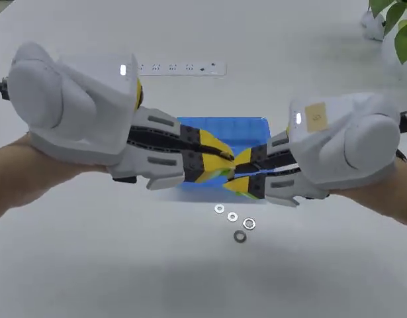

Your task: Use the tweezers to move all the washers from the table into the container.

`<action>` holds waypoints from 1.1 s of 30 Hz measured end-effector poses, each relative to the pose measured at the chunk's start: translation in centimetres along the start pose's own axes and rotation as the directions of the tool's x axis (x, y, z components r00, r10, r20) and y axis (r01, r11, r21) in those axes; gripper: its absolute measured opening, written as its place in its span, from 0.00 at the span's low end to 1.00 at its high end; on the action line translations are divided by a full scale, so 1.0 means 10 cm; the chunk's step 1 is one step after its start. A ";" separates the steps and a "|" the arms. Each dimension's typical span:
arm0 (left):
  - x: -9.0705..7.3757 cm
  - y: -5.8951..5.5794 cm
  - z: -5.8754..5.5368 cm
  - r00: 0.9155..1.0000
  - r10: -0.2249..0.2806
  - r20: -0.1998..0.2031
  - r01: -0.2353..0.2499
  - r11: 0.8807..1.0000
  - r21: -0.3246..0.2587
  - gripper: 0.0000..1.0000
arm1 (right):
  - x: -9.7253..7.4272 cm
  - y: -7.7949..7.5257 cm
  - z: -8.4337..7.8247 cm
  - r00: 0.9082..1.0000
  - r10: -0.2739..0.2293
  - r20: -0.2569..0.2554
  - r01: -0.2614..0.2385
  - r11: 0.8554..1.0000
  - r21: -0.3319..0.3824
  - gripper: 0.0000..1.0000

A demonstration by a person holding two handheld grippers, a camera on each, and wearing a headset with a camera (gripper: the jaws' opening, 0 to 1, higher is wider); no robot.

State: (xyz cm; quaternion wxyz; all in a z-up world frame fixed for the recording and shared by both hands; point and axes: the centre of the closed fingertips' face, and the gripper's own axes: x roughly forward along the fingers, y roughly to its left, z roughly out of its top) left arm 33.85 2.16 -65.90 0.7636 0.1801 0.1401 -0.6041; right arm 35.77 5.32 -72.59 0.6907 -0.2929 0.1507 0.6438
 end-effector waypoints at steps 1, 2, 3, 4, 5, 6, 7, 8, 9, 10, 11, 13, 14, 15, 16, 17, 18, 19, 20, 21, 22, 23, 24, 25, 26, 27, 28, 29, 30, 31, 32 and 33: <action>0.00 -0.01 -0.01 1.000 -0.003 -0.003 0.003 1.000 -0.001 0.07 | 0.01 0.02 -0.01 1.000 0.002 0.000 -0.002 1.000 0.002 0.12; -0.01 -0.02 -0.03 1.000 -0.003 -0.007 0.003 1.000 -0.003 0.07 | 0.02 0.04 -0.01 1.000 0.005 0.000 -0.005 1.000 0.006 0.12; -0.02 -0.03 -0.06 1.000 -0.004 -0.010 0.004 1.000 -0.009 0.07 | 0.03 0.08 -0.02 1.000 0.012 0.002 -0.012 1.000 0.012 0.12; -0.03 -0.04 -0.08 1.000 -0.003 -0.011 0.003 1.000 -0.018 0.07 | 0.05 0.10 -0.02 1.000 0.017 0.004 -0.017 1.000 0.019 0.12; -0.03 -0.04 -0.10 1.000 0.001 -0.012 -0.001 1.000 -0.023 0.07 | 0.06 0.12 -0.02 1.000 0.018 0.005 -0.018 1.000 0.022 0.12; -0.04 -0.05 -0.12 1.000 0.003 -0.011 -0.004 0.999 -0.036 0.07 | 0.07 0.14 -0.02 1.000 0.021 0.005 -0.021 0.999 0.024 0.12; -0.04 -0.06 -0.14 1.000 0.004 -0.009 -0.005 0.999 -0.043 0.07 | 0.08 0.16 -0.03 1.000 0.027 0.005 -0.027 0.999 0.032 0.12; -0.04 -0.07 -0.16 1.000 0.007 -0.010 -0.007 0.999 -0.047 0.07 | 0.09 0.17 -0.04 1.000 0.029 0.004 -0.029 0.999 0.035 0.12; -0.05 -0.08 -0.18 1.000 0.009 -0.010 -0.010 0.999 -0.053 0.07 | 0.10 0.19 -0.05 1.000 0.031 0.003 -0.031 0.999 0.036 0.12; -0.05 -0.08 -0.19 1.000 0.010 -0.009 -0.011 0.998 -0.059 0.07 | 0.10 0.19 -0.05 0.999 0.033 0.003 -0.034 0.999 0.040 0.12; -0.06 -0.08 -0.21 1.000 0.014 -0.009 -0.014 0.998 -0.065 0.07 | 0.11 0.21 -0.06 0.999 0.036 0.004 -0.036 0.998 0.047 0.12; -0.06 -0.08 -0.24 1.000 0.022 -0.006 -0.022 0.997 -0.080 0.07 | 0.13 0.23 -0.07 0.999 0.036 0.003 -0.037 0.998 0.054 0.12; -0.06 -0.08 -0.25 1.000 0.027 -0.004 -0.028 0.996 -0.087 0.07 | 0.14 0.23 -0.07 0.999 0.038 0.005 -0.038 0.997 0.062 0.12; -0.06 -0.08 -0.26 1.000 0.031 0.001 -0.030 0.995 -0.097 0.07 | 0.14 0.24 -0.08 0.999 0.038 0.008 -0.039 0.997 0.070 0.12; -0.06 -0.08 -0.28 0.999 0.041 0.005 -0.040 0.993 -0.108 0.07 | 0.16 0.25 -0.10 0.999 0.038 0.007 -0.039 0.996 0.078 0.12; -0.05 -0.08 -0.30 0.999 0.044 0.005 -0.043 0.993 -0.114 0.07 | 0.16 0.25 -0.11 0.999 0.040 0.004 -0.040 0.996 0.079 0.12; -0.05 -0.09 -0.32 0.999 0.047 0.005 -0.046 0.992 -0.122 0.07 | 0.18 0.26 -0.13 0.999 0.044 0.001 -0.044 0.995 0.087 0.12; -0.04 -0.10 -0.34 0.999 0.048 0.006 -0.047 0.991 -0.129 0.07 | 0.18 0.28 -0.14 0.999 0.048 0.002 -0.048 0.994 0.093 0.12; -0.04 -0.11 -0.36 0.999 0.048 0.005 -0.047 0.990 -0.136 0.07 | 0.20 0.29 -0.15 0.999 0.053 -0.001 -0.053 0.994 0.095 0.12; -0.03 -0.11 -0.36 0.999 0.048 0.005 -0.047 0.989 -0.139 0.07 | 0.21 0.30 -0.16 0.998 0.055 -0.003 -0.054 0.994 0.097 0.12; -0.02 -0.11 -0.39 0.999 0.048 0.002 -0.047 0.988 -0.144 0.07 | 0.22 0.31 -0.18 0.998 0.059 -0.004 -0.058 0.993 0.102 0.12; -0.02 -0.12 -0.40 0.999 0.047 0.000 -0.047 0.988 -0.147 0.07 | 0.23 0.32 -0.19 0.998 0.061 -0.004 -0.060 0.993 0.104 0.12; -0.01 -0.12 -0.42 0.999 0.047 -0.004 -0.047 0.988 -0.150 0.07 | 0.25 0.32 -0.20 0.998 0.062 -0.006 -0.061 0.992 0.106 0.12; 0.00 -0.11 -0.43 0.999 0.048 -0.006 -0.048 0.987 -0.152 0.07 | 0.26 0.32 -0.21 0.998 0.063 -0.007 -0.062 0.992 0.108 0.12; 0.00 -0.11 -0.45 0.999 0.047 -0.007 -0.047 0.986 -0.157 0.07 | 0.27 0.32 -0.22 0.998 0.065 -0.009 -0.063 0.992 0.110 0.12; 0.01 -0.10 -0.46 0.999 0.048 -0.007 -0.048 0.986 -0.160 0.07 | 0.28 0.31 -0.23 0.998 0.065 -0.010 -0.064 0.992 0.110 0.12; 0.01 -0.09 -0.47 0.999 0.051 -0.008 -0.052 0.986 -0.161 0.07 | 0.29 0.30 -0.25 0.998 0.063 -0.011 -0.062 0.992 0.110 0.12; 0.01 -0.07 -0.48 0.999 0.052 -0.010 -0.053 0.985 -0.164 0.07 | 0.30 0.29 -0.25 0.998 0.063 -0.011 -0.061 0.992 0.114 0.12; 0.01 -0.06 -0.49 0.999 0.054 -0.010 -0.054 0.984 -0.167 0.07 | 0.31 0.27 -0.26 0.998 0.063 -0.010 -0.061 0.991 0.119 0.12; 0.02 -0.04 -0.50 0.998 0.058 -0.011 -0.059 0.984 -0.168 0.07 | 0.32 0.26 -0.26 0.998 0.061 -0.010 -0.059 0.991 0.119 0.12; 0.02 -0.02 -0.50 0.998 0.059 -0.012 -0.060 0.983 -0.171 0.07 | 0.33 0.24 -0.27 0.998 0.059 -0.012 -0.057 0.992 0.117 0.12; 0.03 -0.01 -0.51 0.998 0.059 -0.012 -0.061 0.983 -0.174 0.07 | 0.34 0.23 -0.27 0.998 0.060 -0.013 -0.058 0.992 0.116 0.12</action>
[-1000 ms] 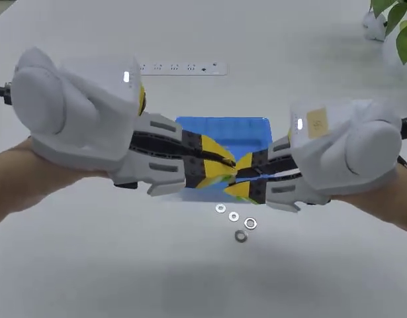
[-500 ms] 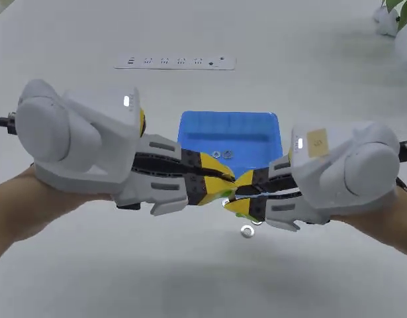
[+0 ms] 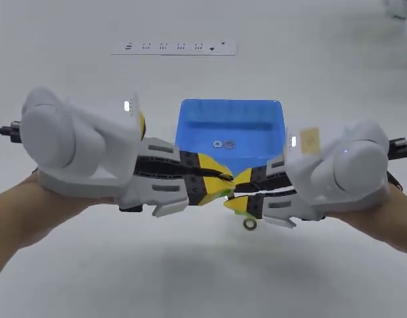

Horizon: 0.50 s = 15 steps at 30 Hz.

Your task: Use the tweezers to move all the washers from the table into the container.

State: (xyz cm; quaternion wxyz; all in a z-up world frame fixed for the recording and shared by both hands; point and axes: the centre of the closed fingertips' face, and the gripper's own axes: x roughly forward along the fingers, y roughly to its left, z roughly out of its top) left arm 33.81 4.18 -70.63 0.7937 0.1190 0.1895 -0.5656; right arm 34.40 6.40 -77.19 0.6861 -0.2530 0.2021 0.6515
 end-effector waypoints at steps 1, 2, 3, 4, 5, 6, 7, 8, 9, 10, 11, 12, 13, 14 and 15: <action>0.01 0.01 0.00 1.000 0.004 -0.001 -0.004 1.000 0.000 0.07 | 0.01 -0.01 -0.01 1.000 -0.001 -0.002 0.001 1.000 0.000 0.12; 0.01 0.02 -0.01 1.000 0.005 -0.002 -0.005 1.000 -0.003 0.07 | 0.02 -0.02 -0.01 1.000 -0.003 -0.003 0.003 1.000 0.000 0.12; 0.02 0.03 -0.02 1.000 0.004 -0.003 -0.004 1.000 -0.005 0.07 | 0.02 -0.04 -0.02 1.000 -0.004 -0.005 0.004 1.000 0.001 0.12; 0.02 0.04 -0.02 1.000 0.006 -0.004 -0.007 1.000 -0.004 0.07 | 0.03 -0.04 -0.02 1.000 -0.003 -0.005 0.003 1.000 0.006 0.12; 0.03 0.04 -0.03 1.000 0.006 -0.006 -0.006 1.000 -0.006 0.07 | 0.03 -0.05 -0.03 1.000 -0.004 -0.005 0.004 1.000 0.007 0.12; 0.03 0.05 -0.03 1.000 0.006 -0.008 -0.006 1.000 -0.007 0.07 | 0.04 -0.05 -0.03 1.000 -0.004 -0.006 0.005 1.000 0.009 0.12; 0.04 0.06 -0.03 1.000 0.008 -0.010 -0.008 1.000 -0.008 0.07 | 0.04 -0.06 -0.04 1.000 -0.002 -0.005 0.002 1.000 0.014 0.12; 0.04 0.06 -0.04 1.000 0.006 -0.011 -0.006 1.000 -0.012 0.07 | 0.05 -0.06 -0.04 1.000 -0.001 -0.004 0.001 1.000 0.019 0.13; 0.04 0.07 -0.04 1.000 0.006 -0.012 -0.006 1.000 -0.011 0.07 | 0.05 -0.07 -0.05 1.000 -0.001 -0.003 0.001 1.000 0.023 0.13; 0.05 0.07 -0.04 1.000 0.008 -0.013 -0.008 1.000 -0.010 0.07 | 0.05 -0.08 -0.05 1.000 -0.003 0.000 0.003 1.000 0.027 0.13; 0.05 0.08 -0.05 1.000 0.007 -0.014 -0.007 1.000 -0.015 0.07 | 0.06 -0.08 -0.05 1.000 0.000 0.000 0.000 1.000 0.032 0.13; 0.06 0.09 -0.05 1.000 0.008 -0.014 -0.008 1.000 -0.016 0.07 | 0.07 -0.08 -0.06 1.000 0.001 -0.002 -0.001 0.999 0.034 0.13; 0.06 0.10 -0.06 1.000 0.011 -0.016 -0.011 1.000 -0.014 0.07 | 0.07 -0.08 -0.07 1.000 0.000 -0.003 0.000 0.999 0.032 0.13; 0.06 0.10 -0.07 1.000 0.012 -0.017 -0.012 1.000 -0.016 0.07 | 0.07 -0.08 -0.07 1.000 0.000 -0.004 0.000 0.999 0.032 0.13; 0.07 0.10 -0.07 1.000 0.006 -0.020 -0.006 1.000 -0.023 0.07 | 0.08 -0.08 -0.08 1.000 0.006 -0.004 -0.006 0.999 0.040 0.14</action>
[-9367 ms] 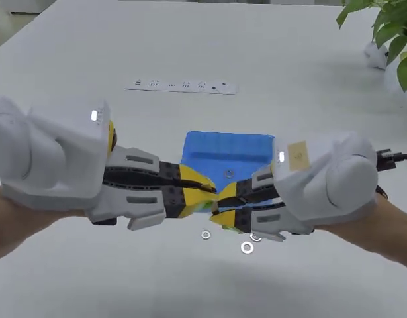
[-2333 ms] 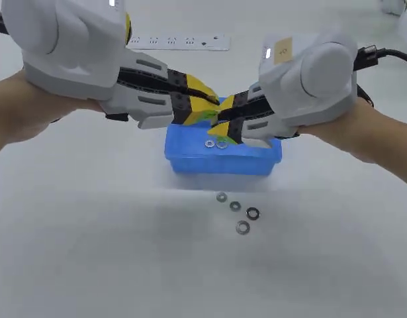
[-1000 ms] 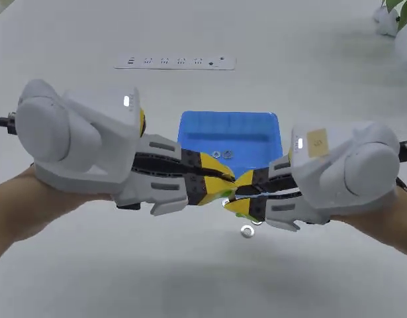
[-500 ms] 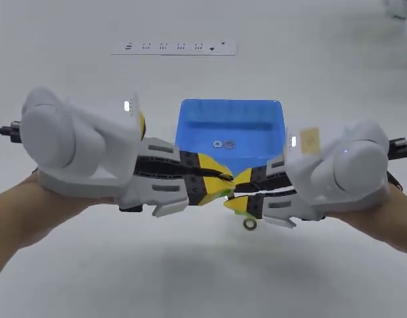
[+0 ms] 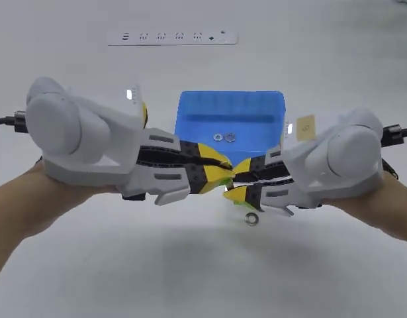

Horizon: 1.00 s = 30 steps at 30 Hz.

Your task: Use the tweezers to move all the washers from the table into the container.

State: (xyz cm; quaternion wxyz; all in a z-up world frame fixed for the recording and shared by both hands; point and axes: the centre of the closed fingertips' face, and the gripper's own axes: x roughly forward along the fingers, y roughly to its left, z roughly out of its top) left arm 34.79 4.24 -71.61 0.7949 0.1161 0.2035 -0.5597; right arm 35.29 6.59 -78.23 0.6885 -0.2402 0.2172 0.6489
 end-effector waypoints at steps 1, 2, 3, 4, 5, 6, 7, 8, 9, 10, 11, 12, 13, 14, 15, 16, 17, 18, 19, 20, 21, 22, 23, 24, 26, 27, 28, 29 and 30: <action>0.00 0.01 -0.01 1.000 0.005 -0.004 -0.005 1.000 0.009 0.07 | 0.00 0.00 0.00 1.000 0.001 0.000 -0.001 1.000 -0.001 0.14; 0.00 0.01 -0.01 1.000 0.006 -0.005 -0.006 1.000 0.007 0.07 | 0.01 0.00 -0.01 1.000 -0.003 -0.002 0.003 1.000 -0.007 0.14; 0.01 0.01 -0.01 1.000 0.004 -0.004 -0.004 1.000 0.006 0.07 | 0.01 0.00 -0.01 1.000 -0.002 -0.001 0.002 1.000 -0.005 0.14; 0.01 0.01 -0.01 1.000 0.004 -0.003 -0.004 1.000 0.008 0.07 | 0.01 0.00 0.00 1.000 -0.001 0.000 0.001 1.000 -0.002 0.14; 0.01 0.02 0.00 1.000 0.007 -0.002 -0.007 1.000 0.010 0.07 | 0.01 -0.01 0.00 1.000 -0.003 0.002 0.003 1.000 -0.001 0.14; 0.01 0.02 0.00 1.000 0.005 -0.003 -0.005 1.000 0.009 0.07 | 0.01 -0.01 0.00 1.000 -0.004 0.002 0.004 1.000 -0.001 0.14; 0.01 0.02 0.00 1.000 0.007 -0.002 -0.007 1.000 0.013 0.07 | 0.01 -0.02 0.00 1.000 -0.004 0.002 0.004 1.000 -0.002 0.14; 0.01 0.03 0.00 1.000 0.007 -0.002 -0.007 1.000 0.011 0.07 | 0.01 -0.02 0.00 1.000 -0.004 0.003 0.004 1.000 -0.001 0.14; 0.01 0.02 0.00 1.000 0.007 -0.002 -0.007 1.000 0.011 0.07 | 0.01 -0.02 0.00 1.000 -0.004 0.002 0.004 1.000 -0.001 0.14; 0.01 0.03 0.00 1.000 0.009 -0.002 -0.009 1.000 0.014 0.07 | 0.01 -0.03 0.00 1.000 -0.005 0.004 0.005 1.000 -0.002 0.14; 0.01 0.03 0.01 1.000 0.009 -0.001 -0.009 1.000 0.013 0.07 | 0.01 -0.03 0.01 1.000 -0.006 0.006 0.006 1.000 0.002 0.14; 0.01 0.03 0.01 1.000 0.010 0.000 -0.010 1.000 0.015 0.07 | 0.00 -0.04 0.01 1.000 -0.008 0.008 0.008 1.000 0.003 0.14; 0.00 0.04 0.02 1.000 0.013 0.001 -0.013 1.000 0.018 0.07 | 0.00 -0.04 0.01 1.000 -0.009 0.009 0.009 1.000 0.003 0.14; 0.00 0.03 0.02 1.000 0.009 0.002 -0.009 1.000 0.012 0.07 | 0.00 -0.05 0.02 1.000 -0.009 0.011 0.009 1.000 0.005 0.14; 0.01 0.03 0.02 1.000 0.008 0.002 -0.008 1.000 0.010 0.07 | 0.01 -0.05 0.02 1.000 -0.008 0.011 0.008 1.000 0.010 0.14; 0.01 0.04 0.01 1.000 0.010 -0.002 -0.010 1.000 0.012 0.07 | 0.01 -0.05 0.01 1.000 -0.006 0.009 0.006 1.000 0.011 0.14; 0.01 0.04 0.00 1.000 0.009 -0.004 -0.009 1.000 0.012 0.07 | 0.02 -0.05 0.00 1.000 -0.004 0.007 0.004 1.000 0.012 0.14; 0.01 0.04 -0.01 1.000 0.008 -0.006 -0.008 1.000 0.009 0.07 | 0.02 -0.04 0.00 1.000 -0.001 0.005 0.001 1.000 0.015 0.14; 0.01 0.04 -0.01 1.000 0.010 -0.006 -0.010 1.000 0.011 0.07 | 0.03 -0.04 0.00 1.000 -0.002 0.004 0.002 1.000 0.014 0.14; 0.01 0.04 0.00 1.000 0.010 -0.007 -0.010 1.000 0.010 0.07 | 0.03 -0.04 0.00 1.000 -0.004 0.005 0.004 1.000 0.012 0.14; 0.01 0.03 0.00 1.000 0.008 -0.010 -0.007 1.000 0.017 0.07 | 0.03 -0.04 0.00 1.000 -0.002 0.005 0.002 1.000 0.015 0.14; 0.01 0.04 0.00 1.000 0.008 -0.010 -0.008 1.000 0.017 0.07 | 0.03 -0.04 0.00 1.000 -0.002 0.005 0.002 1.000 0.016 0.14; 0.01 0.03 0.00 1.000 0.006 -0.012 -0.006 1.000 0.016 0.07 | 0.03 -0.04 0.00 1.000 -0.001 0.006 0.001 1.000 0.019 0.14; 0.01 0.03 0.00 1.000 0.005 -0.012 -0.005 1.000 0.013 0.07 | 0.03 -0.04 0.00 1.000 0.000 0.006 0.000 1.000 0.019 0.14; 0.02 0.04 0.00 1.000 0.008 -0.011 -0.008 1.000 0.002 0.07 | 0.03 -0.04 0.00 1.000 -0.001 0.006 0.001 1.000 0.020 0.14; 0.02 0.05 0.00 1.000 0.011 -0.011 -0.011 1.000 0.000 0.07 | 0.03 -0.04 0.00 1.000 0.000 0.006 0.000 1.000 0.020 0.14; 0.02 0.07 0.00 1.000 0.018 -0.011 -0.019 1.000 -0.006 0.07 | 0.03 -0.04 0.00 1.000 -0.001 0.006 0.001 1.000 0.019 0.13; 0.02 0.08 0.00 1.000 0.019 -0.011 -0.019 1.000 -0.009 0.07 | 0.03 -0.04 0.00 1.000 -0.001 0.005 0.001 1.000 0.021 0.13; 0.02 0.09 0.00 1.000 0.022 -0.014 -0.022 1.000 -0.007 0.07 | 0.04 -0.04 0.00 1.000 0.001 0.004 -0.001 1.000 0.024 0.13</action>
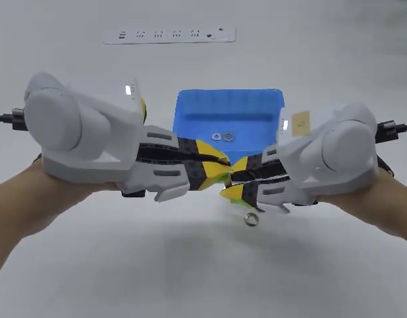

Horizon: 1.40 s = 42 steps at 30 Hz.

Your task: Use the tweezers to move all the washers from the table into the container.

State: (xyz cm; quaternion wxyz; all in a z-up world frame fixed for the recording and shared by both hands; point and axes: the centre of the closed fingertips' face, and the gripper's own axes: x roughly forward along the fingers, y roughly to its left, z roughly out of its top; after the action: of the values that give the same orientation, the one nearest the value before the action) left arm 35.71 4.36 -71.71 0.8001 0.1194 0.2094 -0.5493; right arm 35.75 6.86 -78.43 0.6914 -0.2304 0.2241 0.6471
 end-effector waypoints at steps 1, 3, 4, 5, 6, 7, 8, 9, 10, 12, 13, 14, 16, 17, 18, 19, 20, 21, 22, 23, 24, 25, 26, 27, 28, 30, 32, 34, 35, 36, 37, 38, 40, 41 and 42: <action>0.00 0.01 0.00 1.000 0.001 -0.001 -0.001 1.000 0.002 0.06 | 0.00 -0.01 0.00 1.000 -0.001 -0.001 0.001 1.000 -0.001 0.13; 0.02 0.02 0.01 1.000 -0.003 -0.003 0.003 1.000 -0.001 0.06 | 0.00 -0.01 0.00 1.000 0.002 -0.007 -0.002 1.000 -0.007 0.12; 0.03 0.03 0.01 1.000 -0.004 -0.003 0.004 1.000 0.000 0.06 | 0.00 -0.01 -0.01 1.000 0.003 -0.011 -0.003 1.000 -0.011 0.12; 0.03 0.03 0.02 1.000 -0.005 -0.002 0.005 1.000 -0.003 0.06 | 0.00 -0.01 -0.01 1.000 0.003 -0.013 -0.003 1.000 -0.013 0.12; 0.04 0.04 0.02 1.000 -0.005 0.000 0.005 1.000 -0.006 0.06 | 0.00 -0.02 -0.01 1.000 0.002 -0.014 -0.003 1.000 -0.016 0.11; 0.05 0.04 0.02 1.000 -0.006 0.002 0.006 1.000 -0.006 0.06 | -0.01 -0.02 -0.02 1.000 0.002 -0.016 -0.002 1.000 -0.015 0.11; 0.06 0.04 0.03 1.000 -0.008 0.005 0.008 1.000 -0.011 0.06 | -0.01 -0.02 -0.02 1.000 0.002 -0.020 -0.002 1.000 -0.015 0.11; 0.07 0.04 0.04 1.000 -0.010 0.006 0.010 1.000 -0.011 0.06 | -0.01 -0.02 -0.02 1.000 0.002 -0.022 -0.002 1.000 -0.014 0.11; 0.08 0.03 0.04 1.000 -0.012 0.006 0.012 1.000 -0.010 0.06 | -0.02 -0.02 -0.02 1.000 0.001 -0.025 -0.001 1.000 -0.012 0.11; 0.08 0.01 0.04 1.000 -0.017 -0.002 0.017 1.000 -0.005 0.06 | -0.02 -0.01 -0.03 1.000 -0.007 -0.029 0.006 1.000 -0.018 0.11; 0.07 -0.01 0.03 1.000 -0.023 -0.009 0.023 1.000 0.002 0.06 | -0.02 0.00 -0.03 0.999 -0.009 -0.031 0.008 1.000 -0.028 0.11; 0.06 -0.02 0.03 1.000 -0.024 -0.013 0.025 1.000 0.008 0.06 | -0.02 0.00 -0.03 0.999 -0.008 -0.032 0.007 1.000 -0.030 0.11; 0.03 -0.02 0.02 1.000 -0.023 -0.014 0.023 1.000 0.004 0.06 | -0.02 0.02 -0.02 1.000 -0.006 -0.030 0.005 1.000 -0.030 0.11; 0.01 -0.03 0.02 1.000 -0.022 -0.014 0.022 1.000 0.003 0.06 | -0.02 0.03 0.00 1.000 -0.005 -0.027 0.004 1.000 -0.030 0.11; -0.01 -0.03 0.02 1.000 -0.022 -0.013 0.022 1.000 0.003 0.06 | -0.02 0.04 0.01 1.000 -0.004 -0.025 0.004 1.000 -0.029 0.11; -0.02 -0.04 0.03 1.000 -0.022 -0.013 0.022 1.000 0.005 0.06 | -0.03 0.05 0.02 1.000 -0.005 -0.023 0.004 0.999 -0.035 0.11; -0.03 -0.05 0.04 1.000 -0.022 -0.013 0.022 1.000 0.007 0.06 | -0.03 0.06 0.04 1.000 -0.005 -0.023 0.004 0.999 -0.039 0.11; -0.04 -0.05 0.05 1.000 -0.022 -0.012 0.023 1.000 0.009 0.06 | -0.04 0.06 0.05 1.000 -0.004 -0.022 0.003 0.999 -0.041 0.11; -0.05 -0.06 0.06 1.000 -0.022 -0.011 0.022 1.000 0.011 0.06 | -0.05 0.07 0.06 1.000 -0.002 -0.021 0.001 0.999 -0.043 0.11; -0.06 -0.06 0.07 1.000 -0.022 -0.009 0.022 1.000 0.011 0.06 | -0.06 0.07 0.07 1.000 -0.001 -0.020 0.001 0.999 -0.045 0.11; -0.07 -0.07 0.09 1.000 -0.021 -0.005 0.021 1.000 0.012 0.06 | -0.08 0.07 0.09 1.000 0.001 -0.016 -0.002 0.999 -0.048 0.11; -0.08 -0.07 0.11 1.000 -0.021 -0.003 0.022 1.000 0.013 0.06 | -0.09 0.08 0.11 1.000 0.003 -0.010 -0.004 0.999 -0.048 0.11; -0.10 -0.08 0.15 1.000 -0.019 -0.004 0.019 1.000 0.021 0.06 | -0.12 0.07 0.13 1.000 0.001 -0.003 -0.001 0.999 -0.049 0.11; -0.11 -0.08 0.17 1.000 -0.018 -0.003 0.018 1.000 0.025 0.06 | -0.13 0.07 0.15 1.000 -0.001 0.000 0.001 0.999 -0.051 0.11; -0.13 -0.08 0.20 1.000 -0.019 0.001 0.019 0.999 0.030 0.06 | -0.16 0.07 0.18 1.000 -0.003 0.002 0.003 0.998 -0.059 0.11; -0.15 -0.08 0.25 1.000 -0.019 0.006 0.019 0.999 0.040 0.06 | -0.18 0.06 0.22 1.000 -0.010 0.003 0.010 0.997 -0.072 0.11; -0.16 -0.07 0.28 1.000 -0.018 0.010 0.018 0.999 0.045 0.06 | -0.21 0.05 0.25 1.000 -0.017 0.004 0.017 0.997 -0.079 0.11; -0.18 -0.06 0.31 1.000 -0.015 0.016 0.014 0.998 0.054 0.06 | -0.23 0.02 0.29 1.000 -0.027 0.006 0.027 0.996 -0.086 0.11; -0.19 -0.06 0.34 1.000 -0.014 0.020 0.012 0.998 0.059 0.06 | -0.25 0.00 0.31 0.999 -0.033 0.009 0.033 0.995 -0.090 0.11; -0.20 -0.05 0.36 1.000 -0.012 0.024 0.010 0.998 0.064 0.06 | -0.26 -0.01 0.33 0.999 -0.039 0.013 0.040 0.995 -0.093 0.11; -0.21 -0.04 0.39 1.000 -0.011 0.027 0.010 0.998 0.068 0.06 | -0.27 -0.02 0.34 0.999 -0.041 0.016 0.043 0.995 -0.093 0.11; -0.22 -0.04 0.40 1.000 -0.011 0.027 0.009 0.997 0.072 0.06 | -0.28 -0.02 0.36 0.999 -0.043 0.020 0.044 0.995 -0.092 0.11; -0.23 -0.02 0.44 1.000 -0.006 0.030 0.004 0.997 0.082 0.06 | -0.30 -0.05 0.40 0.998 -0.055 0.026 0.057 0.994 -0.095 0.11; -0.24 -0.01 0.46 0.999 -0.004 0.032 0.001 0.996 0.086 0.06 | -0.31 -0.06 0.42 0.998 -0.058 0.027 0.060 0.993 -0.098 0.11; -0.25 0.00 0.48 0.999 0.001 0.036 -0.005 0.996 0.090 0.06 | -0.32 -0.08 0.44 0.998 -0.063 0.029 0.065 0.993 -0.103 0.11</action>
State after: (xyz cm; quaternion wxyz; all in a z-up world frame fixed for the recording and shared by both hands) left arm 35.86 4.44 -66.28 0.7984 0.1458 0.1696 -0.5591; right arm 36.40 6.94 -72.95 0.7017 -0.2647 0.1736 0.6382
